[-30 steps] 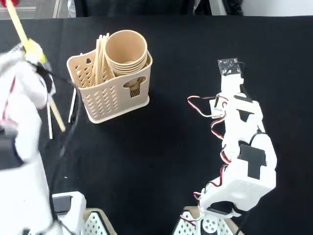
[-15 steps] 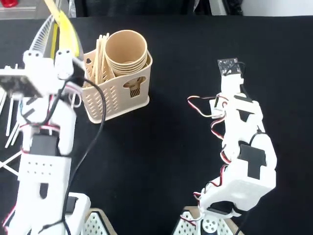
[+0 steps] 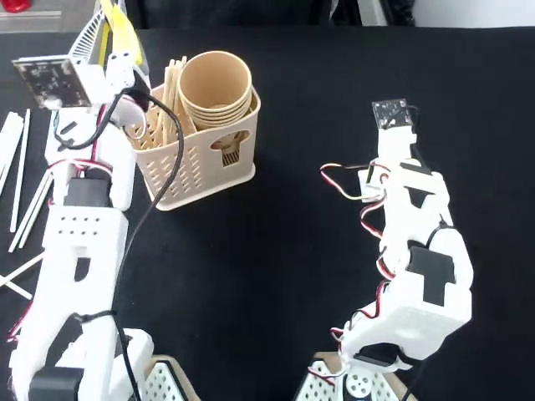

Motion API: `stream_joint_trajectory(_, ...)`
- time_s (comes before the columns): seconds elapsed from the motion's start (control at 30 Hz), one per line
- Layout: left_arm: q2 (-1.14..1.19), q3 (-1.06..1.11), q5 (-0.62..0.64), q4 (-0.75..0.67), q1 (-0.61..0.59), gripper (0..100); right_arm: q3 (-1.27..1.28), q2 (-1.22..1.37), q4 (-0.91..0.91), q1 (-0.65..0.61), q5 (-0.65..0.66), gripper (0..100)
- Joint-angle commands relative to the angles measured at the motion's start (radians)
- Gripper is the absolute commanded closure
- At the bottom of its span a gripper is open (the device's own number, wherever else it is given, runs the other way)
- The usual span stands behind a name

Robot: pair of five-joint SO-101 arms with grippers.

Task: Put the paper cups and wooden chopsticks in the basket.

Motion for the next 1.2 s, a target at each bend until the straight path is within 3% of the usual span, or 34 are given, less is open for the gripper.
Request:
stream_joint_trajectory(0.0,0.006,-0.059,-0.002,-0.014,-0.005,97,-0.002,-0.059,-0.005,0.002,0.009,98.5)
stream_joint_trajectory(0.17,0.011,0.044,-0.011,-0.012,0.001,97,-0.002,-0.059,-0.006,0.002,0.009,98.5)
stream_joint_trajectory(0.23,-0.012,0.090,-0.046,0.012,0.002,92,-0.002,-0.059,-0.006,0.002,0.009,98.5)
stream_joint_trajectory(0.33,-0.075,0.101,-0.023,0.167,-0.005,83,-0.002,-0.059,-0.006,0.002,0.009,98.5)
stream_joint_trajectory(0.6,-0.157,-0.143,0.046,0.707,-0.048,77,-0.002,-0.059,-0.006,0.002,0.009,98.5)
stream_joint_trajectory(0.77,-0.141,-0.403,0.100,1.168,-0.292,77,-0.002,-0.059,-0.006,0.002,0.009,98.5)
stream_joint_trajectory(0.87,-0.110,-0.438,0.092,1.347,-0.496,77,-0.002,-0.059,-0.006,0.002,0.009,98.5)
stream_joint_trajectory(0.93,-0.077,-0.421,0.078,1.415,-0.627,76,-0.001,-0.059,-0.006,0.002,0.009,98.5)
stream_joint_trajectory(1.07,0.051,-0.337,-0.137,1.435,-0.835,76,-0.001,-0.059,-0.006,0.002,0.009,98.5)
stream_joint_trajectory(1.17,0.166,-0.312,-0.163,1.427,-0.972,76,-0.001,-0.059,-0.006,0.002,0.009,98.5)
